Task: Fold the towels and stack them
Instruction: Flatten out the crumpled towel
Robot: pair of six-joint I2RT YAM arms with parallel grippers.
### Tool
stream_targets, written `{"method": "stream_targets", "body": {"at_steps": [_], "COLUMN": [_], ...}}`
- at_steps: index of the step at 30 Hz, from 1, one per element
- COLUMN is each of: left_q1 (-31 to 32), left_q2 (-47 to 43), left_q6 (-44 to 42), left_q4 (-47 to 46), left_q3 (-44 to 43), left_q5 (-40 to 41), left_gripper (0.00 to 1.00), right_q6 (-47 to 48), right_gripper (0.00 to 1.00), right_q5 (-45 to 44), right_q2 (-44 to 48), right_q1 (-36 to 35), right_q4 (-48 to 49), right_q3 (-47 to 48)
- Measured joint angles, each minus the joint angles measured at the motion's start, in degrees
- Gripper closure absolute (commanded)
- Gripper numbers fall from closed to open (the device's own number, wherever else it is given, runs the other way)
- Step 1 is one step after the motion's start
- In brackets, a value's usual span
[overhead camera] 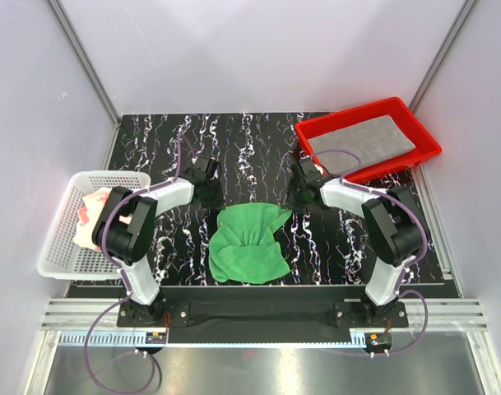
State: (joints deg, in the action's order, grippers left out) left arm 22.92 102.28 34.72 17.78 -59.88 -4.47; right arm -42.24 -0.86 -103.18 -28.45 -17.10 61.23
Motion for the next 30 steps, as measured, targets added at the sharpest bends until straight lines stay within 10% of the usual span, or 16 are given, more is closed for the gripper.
{"method": "stream_targets", "body": {"at_steps": [8,22,30], "left_q1": [0.02,0.13,0.92], "left_q2": [0.00,-15.23,-33.53], "left_q6": [-0.70,-11.41,-14.23], "left_q4": [2.34,21.51,20.96], "left_q3": [-0.83,-33.86,-34.77], "left_q5": [-0.13,9.16,4.94], "left_gripper": [1.00,1.00,1.00], "right_q6": [1.03,24.35,33.55], "right_gripper": [1.00,1.00,1.00], "right_q5": [0.52,-4.15,-0.26], "right_q2": [-1.27,16.04,34.42], "right_q1": [0.02,1.36,1.18], "right_q4": [0.33,-3.21,2.75], "right_q3": [0.59,23.61,22.16]}}
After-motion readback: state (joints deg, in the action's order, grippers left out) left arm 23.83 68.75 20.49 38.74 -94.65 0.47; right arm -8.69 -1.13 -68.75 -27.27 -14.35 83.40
